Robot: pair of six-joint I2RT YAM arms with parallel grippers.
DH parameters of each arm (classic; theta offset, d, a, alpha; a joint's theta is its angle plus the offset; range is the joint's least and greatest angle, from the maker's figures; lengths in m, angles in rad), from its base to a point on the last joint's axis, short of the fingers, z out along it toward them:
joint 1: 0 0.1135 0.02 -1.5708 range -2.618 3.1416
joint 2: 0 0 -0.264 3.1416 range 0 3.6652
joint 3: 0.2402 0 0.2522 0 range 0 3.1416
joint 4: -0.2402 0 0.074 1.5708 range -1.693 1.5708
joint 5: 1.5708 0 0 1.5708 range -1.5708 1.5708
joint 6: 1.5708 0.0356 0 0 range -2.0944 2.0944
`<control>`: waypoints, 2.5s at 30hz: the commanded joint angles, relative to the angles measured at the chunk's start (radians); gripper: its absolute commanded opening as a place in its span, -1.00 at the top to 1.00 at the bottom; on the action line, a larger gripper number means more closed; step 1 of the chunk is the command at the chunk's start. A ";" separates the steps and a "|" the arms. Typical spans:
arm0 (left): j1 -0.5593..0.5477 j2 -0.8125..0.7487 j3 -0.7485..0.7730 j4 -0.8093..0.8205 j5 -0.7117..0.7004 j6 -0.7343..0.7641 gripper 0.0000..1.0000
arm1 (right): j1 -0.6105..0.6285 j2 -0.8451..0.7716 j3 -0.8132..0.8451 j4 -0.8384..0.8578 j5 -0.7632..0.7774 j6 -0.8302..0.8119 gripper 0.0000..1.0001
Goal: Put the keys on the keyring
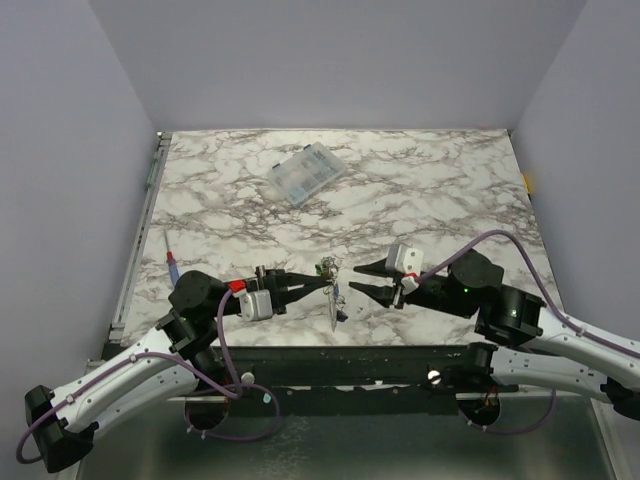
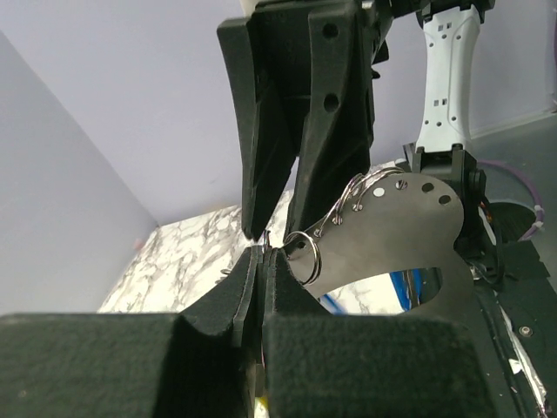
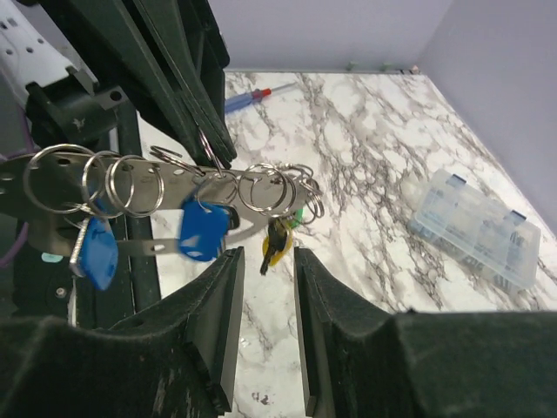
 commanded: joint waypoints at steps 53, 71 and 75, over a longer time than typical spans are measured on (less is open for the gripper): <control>-0.001 0.087 0.096 -0.284 0.022 0.210 1.00 | 0.013 0.239 0.178 -0.047 -0.297 -0.027 0.46; 0.000 0.074 0.129 -0.335 0.031 0.240 1.00 | 0.014 0.156 0.192 -0.263 -0.046 -0.103 0.25; 0.000 0.075 0.128 -0.333 0.026 0.241 1.00 | 0.014 0.167 0.194 -0.245 -0.087 -0.094 0.29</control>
